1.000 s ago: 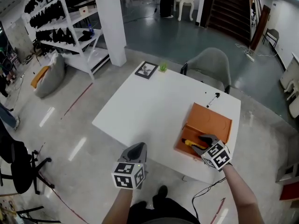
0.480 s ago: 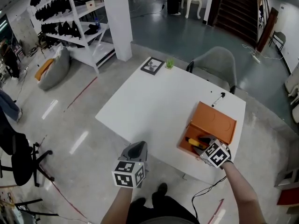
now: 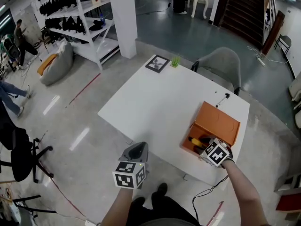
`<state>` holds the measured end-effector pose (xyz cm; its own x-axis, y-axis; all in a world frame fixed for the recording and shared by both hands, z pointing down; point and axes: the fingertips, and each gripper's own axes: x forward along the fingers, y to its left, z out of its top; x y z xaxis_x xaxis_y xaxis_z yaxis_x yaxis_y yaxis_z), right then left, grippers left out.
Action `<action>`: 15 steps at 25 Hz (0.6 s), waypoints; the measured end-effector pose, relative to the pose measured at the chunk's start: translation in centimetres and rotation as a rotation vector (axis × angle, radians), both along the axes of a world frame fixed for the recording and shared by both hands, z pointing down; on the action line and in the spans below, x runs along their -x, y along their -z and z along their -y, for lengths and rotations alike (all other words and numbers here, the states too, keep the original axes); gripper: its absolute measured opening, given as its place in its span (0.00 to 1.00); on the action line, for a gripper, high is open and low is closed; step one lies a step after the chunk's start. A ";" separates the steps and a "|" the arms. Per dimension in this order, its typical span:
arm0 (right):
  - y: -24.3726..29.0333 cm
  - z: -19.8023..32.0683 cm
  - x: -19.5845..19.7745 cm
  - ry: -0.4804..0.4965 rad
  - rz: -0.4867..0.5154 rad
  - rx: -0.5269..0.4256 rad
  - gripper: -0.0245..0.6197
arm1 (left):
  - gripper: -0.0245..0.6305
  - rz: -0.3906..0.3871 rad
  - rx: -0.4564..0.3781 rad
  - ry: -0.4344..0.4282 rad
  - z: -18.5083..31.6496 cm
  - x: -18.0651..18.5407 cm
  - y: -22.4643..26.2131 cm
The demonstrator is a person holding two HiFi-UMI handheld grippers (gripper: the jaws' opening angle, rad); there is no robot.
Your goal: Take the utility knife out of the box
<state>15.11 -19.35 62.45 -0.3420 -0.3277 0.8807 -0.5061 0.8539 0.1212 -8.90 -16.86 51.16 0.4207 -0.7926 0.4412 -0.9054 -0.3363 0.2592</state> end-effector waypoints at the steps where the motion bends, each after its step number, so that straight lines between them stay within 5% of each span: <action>1: 0.0 0.0 0.0 0.001 -0.002 0.002 0.29 | 0.07 0.000 0.001 0.002 0.0 0.0 0.0; 15: -0.2 -0.3 0.3 0.021 -0.010 0.061 0.25 | 0.07 -0.002 0.012 0.015 -0.5 0.7 -0.4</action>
